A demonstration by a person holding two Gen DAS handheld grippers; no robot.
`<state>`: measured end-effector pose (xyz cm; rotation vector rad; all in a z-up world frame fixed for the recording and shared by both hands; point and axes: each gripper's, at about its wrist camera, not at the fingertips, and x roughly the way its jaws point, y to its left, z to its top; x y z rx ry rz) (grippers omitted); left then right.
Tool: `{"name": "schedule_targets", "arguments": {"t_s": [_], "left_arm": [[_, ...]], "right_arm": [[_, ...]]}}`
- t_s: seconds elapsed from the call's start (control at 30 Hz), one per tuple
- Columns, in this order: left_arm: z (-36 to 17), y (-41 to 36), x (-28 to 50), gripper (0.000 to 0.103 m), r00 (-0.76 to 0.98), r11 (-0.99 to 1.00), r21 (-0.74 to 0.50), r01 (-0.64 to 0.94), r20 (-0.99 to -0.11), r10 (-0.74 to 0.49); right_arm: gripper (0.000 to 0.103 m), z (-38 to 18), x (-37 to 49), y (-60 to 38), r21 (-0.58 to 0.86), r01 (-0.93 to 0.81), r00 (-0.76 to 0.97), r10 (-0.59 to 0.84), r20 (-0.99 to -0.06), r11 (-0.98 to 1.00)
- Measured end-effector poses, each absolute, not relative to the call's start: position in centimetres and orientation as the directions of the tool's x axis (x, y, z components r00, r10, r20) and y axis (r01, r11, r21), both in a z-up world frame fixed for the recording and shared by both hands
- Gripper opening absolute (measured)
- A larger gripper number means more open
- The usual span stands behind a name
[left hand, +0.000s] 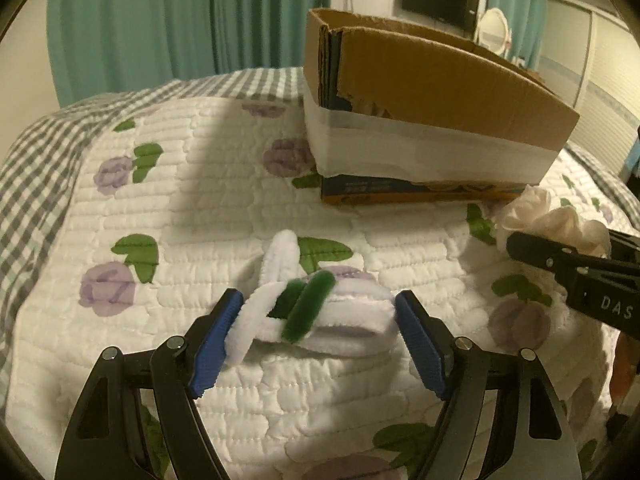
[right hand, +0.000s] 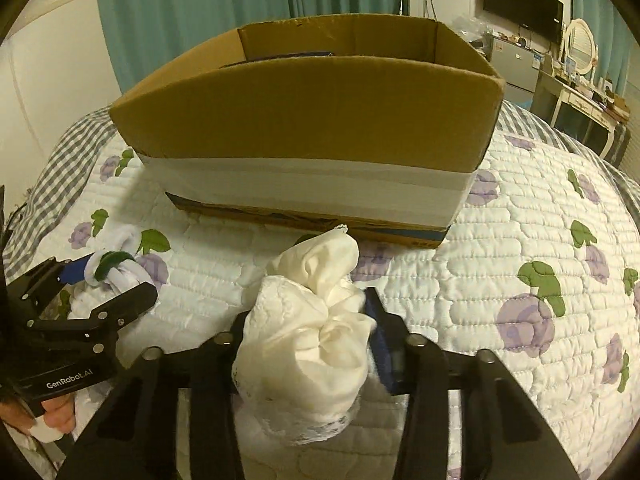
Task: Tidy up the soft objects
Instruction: 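Grasp the white-green plush toy with the left tool while the right tool grasps the cream lace cloth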
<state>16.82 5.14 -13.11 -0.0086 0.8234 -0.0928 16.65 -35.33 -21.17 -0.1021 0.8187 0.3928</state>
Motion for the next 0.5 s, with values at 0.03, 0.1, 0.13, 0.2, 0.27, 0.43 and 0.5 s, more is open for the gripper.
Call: {"name": "schedule_targets", "arguments": {"t_s": [0.03, 0.1, 0.13, 0.2, 0.27, 0.43, 0.5], "left_arm": [[-13.0, 5.1, 16.7, 0.073, 0.678, 0.996, -0.044, 0.079, -0.73, -0.086], [-12.6, 5.0, 16.6, 0.069, 0.683, 0.996, -0.045, 0.082, -0.725, -0.089], [-12.4, 5.0, 16.4, 0.069, 0.688, 0.996, -0.044, 0.084, -0.72, -0.09], [-12.0, 5.0, 16.0, 0.068, 0.694, 0.994, -0.056, 0.09, -0.713, -0.103], [-11.6, 5.1, 15.6, 0.066, 0.699, 0.993, -0.072, 0.097, -0.706, -0.12], [-10.7, 5.6, 14.9, 0.066, 0.719, 0.991, -0.094, 0.093, -0.683, -0.132], [-10.0, 5.6, 14.3, 0.066, 0.736, 0.991, -0.102, 0.092, -0.663, -0.137]], "right_arm": [[0.037, -21.1, 16.6, -35.4, 0.063, -0.379, 0.617, 0.303, -0.726, 0.923], [0.034, -20.8, 16.4, -35.2, 0.064, -0.38, 0.625, 0.307, -0.718, 0.923], [0.034, -20.6, 16.2, -35.3, 0.064, -0.38, 0.628, 0.309, -0.714, 0.923], [0.034, -20.1, 15.6, -35.7, 0.071, -0.382, 0.636, 0.319, -0.703, 0.921], [0.034, -19.4, 14.8, -35.9, 0.077, -0.389, 0.644, 0.331, -0.69, 0.918], [0.034, -17.9, 13.1, -36.6, 0.076, -0.397, 0.663, 0.343, -0.665, 0.915], [0.034, -17.2, 12.5, -36.9, 0.074, -0.399, 0.671, 0.346, -0.656, 0.914]]}}
